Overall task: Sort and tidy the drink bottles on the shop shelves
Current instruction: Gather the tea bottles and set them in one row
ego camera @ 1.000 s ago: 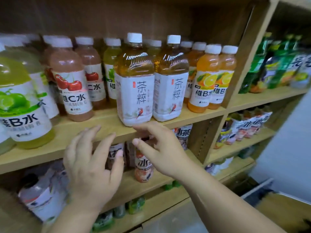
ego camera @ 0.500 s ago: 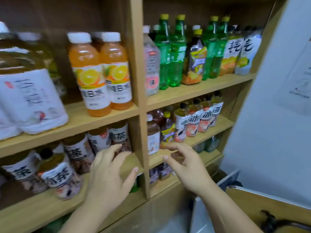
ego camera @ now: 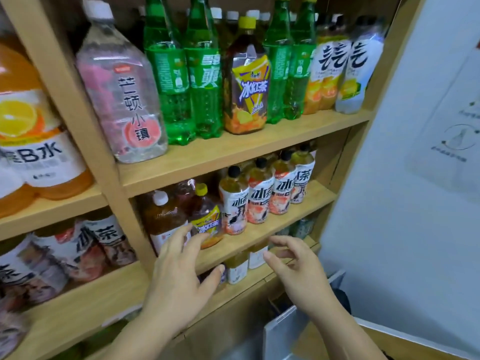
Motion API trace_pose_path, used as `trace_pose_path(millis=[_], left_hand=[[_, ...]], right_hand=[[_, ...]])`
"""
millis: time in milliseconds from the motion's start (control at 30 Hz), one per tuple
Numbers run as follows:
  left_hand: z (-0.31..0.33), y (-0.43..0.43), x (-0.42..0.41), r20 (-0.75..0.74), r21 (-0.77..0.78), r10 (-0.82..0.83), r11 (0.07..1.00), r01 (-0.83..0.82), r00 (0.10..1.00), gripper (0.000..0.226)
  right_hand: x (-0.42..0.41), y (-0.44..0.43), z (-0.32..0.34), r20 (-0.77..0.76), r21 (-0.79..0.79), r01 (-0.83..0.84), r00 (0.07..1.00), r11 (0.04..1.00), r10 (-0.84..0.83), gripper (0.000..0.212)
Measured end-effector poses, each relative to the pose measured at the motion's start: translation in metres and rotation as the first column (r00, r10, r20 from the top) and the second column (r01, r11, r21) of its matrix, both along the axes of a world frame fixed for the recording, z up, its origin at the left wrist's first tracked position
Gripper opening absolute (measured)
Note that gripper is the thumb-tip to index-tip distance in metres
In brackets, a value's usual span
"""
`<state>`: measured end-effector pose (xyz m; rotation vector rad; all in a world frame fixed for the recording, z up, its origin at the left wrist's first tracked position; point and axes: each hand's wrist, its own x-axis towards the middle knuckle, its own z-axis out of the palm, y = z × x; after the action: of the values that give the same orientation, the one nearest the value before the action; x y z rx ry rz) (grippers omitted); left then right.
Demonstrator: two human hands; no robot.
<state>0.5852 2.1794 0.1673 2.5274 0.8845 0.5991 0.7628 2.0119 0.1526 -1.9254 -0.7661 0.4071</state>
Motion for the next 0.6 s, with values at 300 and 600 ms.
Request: trace_pose_path(millis=[300,600], left_hand=[[0.014,0.049,0.113,-0.003,-0.008,-0.070,0.998,0.070,0.998,0.072],[0.018,0.070,0.169,-0.244,-0.097,0.002,0.995,-0.027,0.970,0.080]], right_hand=[[0.090,0.039,0.026,0.118,-0.028,0.072,0.991,0.997,-0.068,0.029],[0.149,0.079,0.016,0.233,-0.061,0.031,0.972,0.998,-0.016,0.051]])
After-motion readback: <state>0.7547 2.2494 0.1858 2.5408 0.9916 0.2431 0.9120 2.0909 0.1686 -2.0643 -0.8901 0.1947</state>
